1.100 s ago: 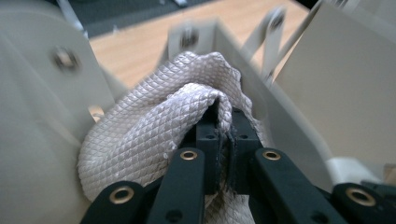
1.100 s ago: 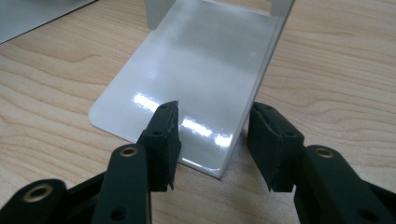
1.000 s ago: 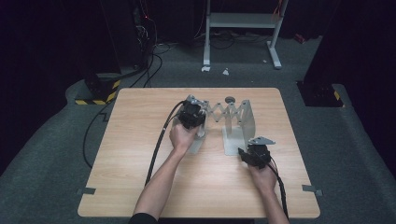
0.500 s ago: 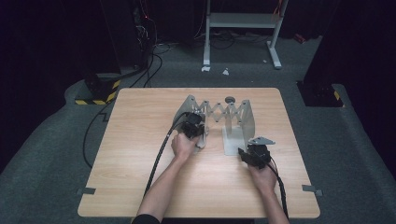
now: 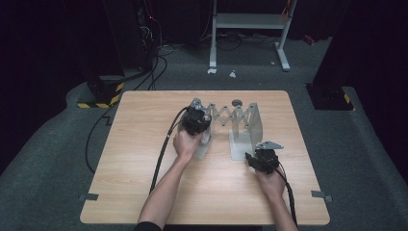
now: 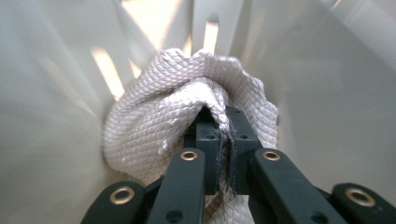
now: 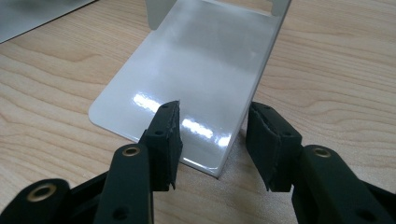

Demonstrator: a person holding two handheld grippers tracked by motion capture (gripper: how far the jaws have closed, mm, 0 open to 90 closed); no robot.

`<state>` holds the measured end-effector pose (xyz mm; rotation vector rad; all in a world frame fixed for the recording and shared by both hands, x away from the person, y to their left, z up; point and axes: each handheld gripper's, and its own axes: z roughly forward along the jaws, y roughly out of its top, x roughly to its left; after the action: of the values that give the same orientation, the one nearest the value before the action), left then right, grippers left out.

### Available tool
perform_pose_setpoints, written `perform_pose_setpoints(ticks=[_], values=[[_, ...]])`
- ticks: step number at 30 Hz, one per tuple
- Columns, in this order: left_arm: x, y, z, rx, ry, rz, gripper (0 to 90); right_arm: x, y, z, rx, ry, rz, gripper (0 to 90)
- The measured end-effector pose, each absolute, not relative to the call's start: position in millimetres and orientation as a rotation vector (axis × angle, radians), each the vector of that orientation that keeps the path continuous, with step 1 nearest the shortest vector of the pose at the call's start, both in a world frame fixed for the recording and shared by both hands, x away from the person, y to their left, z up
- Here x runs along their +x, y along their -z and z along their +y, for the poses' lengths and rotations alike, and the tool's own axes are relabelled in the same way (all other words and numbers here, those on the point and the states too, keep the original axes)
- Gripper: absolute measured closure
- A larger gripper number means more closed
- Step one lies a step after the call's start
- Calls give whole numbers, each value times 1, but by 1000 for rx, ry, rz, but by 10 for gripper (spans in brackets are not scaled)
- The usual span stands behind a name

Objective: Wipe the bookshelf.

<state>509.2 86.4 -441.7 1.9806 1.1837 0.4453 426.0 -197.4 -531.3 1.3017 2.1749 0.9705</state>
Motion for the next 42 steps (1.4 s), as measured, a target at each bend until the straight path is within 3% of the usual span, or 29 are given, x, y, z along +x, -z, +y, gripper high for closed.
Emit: perform_pose_setpoints(ticks=[22,32,42], values=[[484,377,118,1885,-643,1141,855,426,531,-197,1302,-972,2176,550],[463,406,122,1966,-660,1122,855,426,531,-198,1302,-972,2176,550],[456,452,109,2063,-547,1103,854,426,531,-198,1303,-975,2177,550]])
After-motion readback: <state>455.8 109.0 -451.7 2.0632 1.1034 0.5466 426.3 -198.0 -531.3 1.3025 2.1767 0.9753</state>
